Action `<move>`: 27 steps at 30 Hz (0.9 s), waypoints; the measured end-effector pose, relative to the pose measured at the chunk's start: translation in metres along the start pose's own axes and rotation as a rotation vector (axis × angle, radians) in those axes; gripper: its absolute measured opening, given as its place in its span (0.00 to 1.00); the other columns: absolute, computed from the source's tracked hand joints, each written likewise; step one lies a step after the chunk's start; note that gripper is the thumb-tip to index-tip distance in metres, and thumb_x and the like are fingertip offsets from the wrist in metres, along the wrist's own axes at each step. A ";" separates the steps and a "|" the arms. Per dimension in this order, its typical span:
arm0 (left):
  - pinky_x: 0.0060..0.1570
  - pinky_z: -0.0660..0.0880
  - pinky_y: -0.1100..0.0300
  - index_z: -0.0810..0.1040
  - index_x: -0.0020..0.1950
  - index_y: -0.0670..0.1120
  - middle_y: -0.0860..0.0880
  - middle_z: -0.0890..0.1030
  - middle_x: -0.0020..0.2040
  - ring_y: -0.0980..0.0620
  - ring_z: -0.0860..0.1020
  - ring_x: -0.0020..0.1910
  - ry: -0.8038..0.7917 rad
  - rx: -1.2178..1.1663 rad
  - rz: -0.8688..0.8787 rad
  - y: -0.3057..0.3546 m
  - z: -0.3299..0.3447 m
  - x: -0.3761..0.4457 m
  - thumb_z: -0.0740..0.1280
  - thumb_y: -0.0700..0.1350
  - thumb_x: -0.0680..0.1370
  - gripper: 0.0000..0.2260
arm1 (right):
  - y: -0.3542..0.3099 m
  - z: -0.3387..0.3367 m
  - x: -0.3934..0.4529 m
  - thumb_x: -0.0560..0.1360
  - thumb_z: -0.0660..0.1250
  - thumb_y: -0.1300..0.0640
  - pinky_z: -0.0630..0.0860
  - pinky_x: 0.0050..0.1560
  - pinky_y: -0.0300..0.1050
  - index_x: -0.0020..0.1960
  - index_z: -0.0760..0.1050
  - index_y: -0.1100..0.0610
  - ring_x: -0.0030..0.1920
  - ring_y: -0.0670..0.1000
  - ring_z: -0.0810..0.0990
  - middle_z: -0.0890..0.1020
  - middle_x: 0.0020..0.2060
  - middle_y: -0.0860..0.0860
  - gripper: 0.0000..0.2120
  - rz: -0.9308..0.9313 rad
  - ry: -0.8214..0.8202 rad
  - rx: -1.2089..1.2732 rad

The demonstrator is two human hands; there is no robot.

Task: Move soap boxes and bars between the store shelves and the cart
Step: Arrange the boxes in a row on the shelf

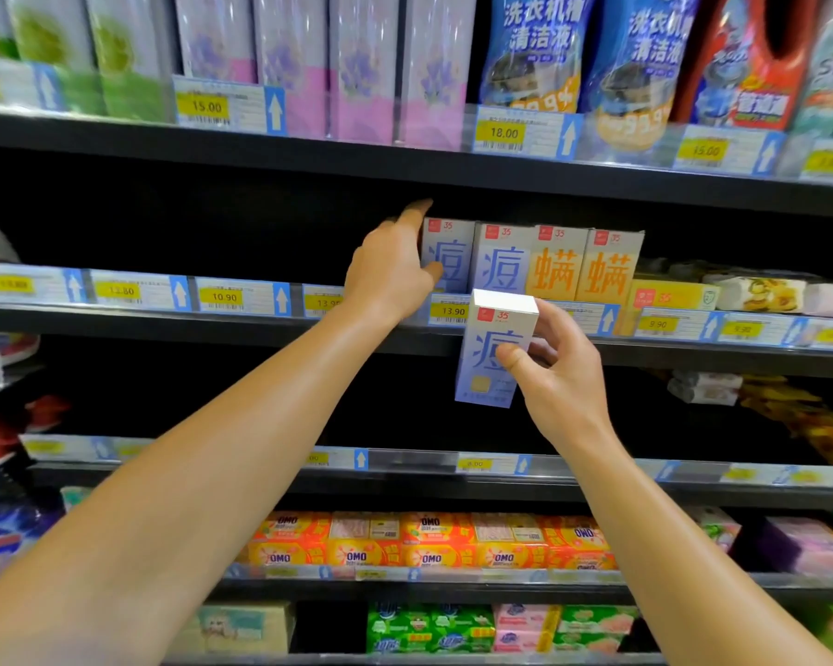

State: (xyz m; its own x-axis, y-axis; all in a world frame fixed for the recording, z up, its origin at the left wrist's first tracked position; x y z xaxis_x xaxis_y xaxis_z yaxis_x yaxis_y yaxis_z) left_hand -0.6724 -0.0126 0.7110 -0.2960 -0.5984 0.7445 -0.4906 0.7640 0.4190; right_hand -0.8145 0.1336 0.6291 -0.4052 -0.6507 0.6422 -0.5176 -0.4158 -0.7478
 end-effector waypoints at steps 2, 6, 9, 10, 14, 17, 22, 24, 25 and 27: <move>0.57 0.76 0.55 0.65 0.76 0.51 0.49 0.76 0.62 0.51 0.76 0.58 0.057 -0.040 0.008 0.003 -0.012 -0.014 0.70 0.45 0.76 0.30 | -0.004 0.001 0.001 0.76 0.71 0.63 0.80 0.57 0.44 0.68 0.73 0.52 0.58 0.43 0.80 0.81 0.58 0.44 0.22 -0.011 -0.003 0.000; 0.50 0.77 0.66 0.75 0.67 0.50 0.55 0.80 0.53 0.59 0.78 0.50 0.047 -0.335 0.086 0.014 -0.030 -0.051 0.70 0.46 0.76 0.19 | -0.020 0.003 0.008 0.76 0.71 0.64 0.80 0.55 0.42 0.69 0.72 0.54 0.58 0.44 0.81 0.81 0.59 0.45 0.23 -0.067 -0.004 0.030; 0.49 0.79 0.64 0.75 0.66 0.51 0.56 0.80 0.52 0.60 0.80 0.50 -0.194 -0.412 0.116 0.019 -0.022 -0.068 0.73 0.47 0.75 0.20 | -0.038 0.007 0.016 0.75 0.71 0.66 0.79 0.52 0.38 0.68 0.73 0.56 0.57 0.43 0.81 0.81 0.58 0.48 0.23 -0.136 0.004 0.038; 0.49 0.79 0.64 0.74 0.67 0.51 0.56 0.80 0.53 0.59 0.80 0.50 -0.222 -0.418 0.135 0.019 -0.020 -0.071 0.74 0.46 0.75 0.22 | -0.044 0.009 0.018 0.75 0.71 0.66 0.78 0.51 0.36 0.67 0.73 0.57 0.57 0.42 0.80 0.81 0.58 0.48 0.22 -0.160 0.009 0.034; 0.48 0.79 0.66 0.74 0.67 0.48 0.53 0.81 0.56 0.59 0.79 0.53 -0.095 -0.459 0.186 0.019 -0.031 -0.071 0.74 0.41 0.74 0.23 | -0.056 0.017 0.020 0.76 0.71 0.61 0.79 0.52 0.39 0.68 0.71 0.53 0.57 0.43 0.80 0.79 0.58 0.44 0.22 -0.219 -0.024 -0.024; 0.48 0.78 0.68 0.75 0.65 0.45 0.51 0.81 0.55 0.61 0.79 0.53 0.070 -0.482 0.181 0.018 -0.045 -0.065 0.74 0.37 0.73 0.22 | -0.039 0.019 0.014 0.78 0.68 0.53 0.72 0.67 0.45 0.73 0.66 0.50 0.68 0.43 0.71 0.73 0.68 0.43 0.25 -0.210 -0.061 -0.249; 0.49 0.79 0.66 0.75 0.62 0.43 0.54 0.81 0.52 0.60 0.81 0.52 0.179 -0.465 0.179 0.016 -0.055 -0.044 0.74 0.36 0.72 0.20 | 0.009 0.035 -0.012 0.77 0.60 0.39 0.50 0.79 0.54 0.78 0.59 0.53 0.79 0.56 0.52 0.59 0.78 0.51 0.34 -0.287 -0.120 -0.910; 0.50 0.78 0.68 0.75 0.62 0.44 0.56 0.81 0.51 0.61 0.81 0.51 0.150 -0.464 0.149 0.013 -0.050 -0.038 0.74 0.37 0.73 0.19 | 0.020 0.039 -0.016 0.76 0.59 0.38 0.53 0.78 0.57 0.79 0.58 0.53 0.79 0.59 0.52 0.58 0.79 0.52 0.36 -0.269 -0.134 -0.980; 0.51 0.77 0.68 0.75 0.62 0.44 0.56 0.81 0.51 0.62 0.81 0.51 0.134 -0.451 0.143 0.012 -0.047 -0.037 0.74 0.37 0.73 0.19 | 0.023 0.041 -0.016 0.75 0.60 0.38 0.54 0.78 0.58 0.79 0.57 0.53 0.79 0.60 0.52 0.58 0.79 0.52 0.37 -0.262 -0.140 -0.999; 0.52 0.76 0.69 0.75 0.62 0.43 0.56 0.80 0.52 0.62 0.80 0.52 0.111 -0.424 0.140 0.009 -0.041 -0.036 0.74 0.37 0.74 0.18 | 0.025 0.041 -0.016 0.75 0.63 0.39 0.53 0.77 0.59 0.79 0.56 0.52 0.79 0.60 0.51 0.57 0.79 0.52 0.38 -0.255 -0.139 -1.012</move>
State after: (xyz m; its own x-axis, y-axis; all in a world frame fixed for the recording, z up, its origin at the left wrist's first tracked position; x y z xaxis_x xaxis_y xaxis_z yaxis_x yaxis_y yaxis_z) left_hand -0.6321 0.0259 0.7095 -0.2344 -0.4707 0.8506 -0.0671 0.8807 0.4688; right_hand -0.7900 0.1069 0.5932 -0.1387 -0.7122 0.6881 -0.9892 0.1323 -0.0624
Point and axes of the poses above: each hand's wrist, its own x-axis towards the middle knuckle, its own z-axis out of the palm, y = z × x, the point moved 6 cm from there along x, towards the middle knuckle
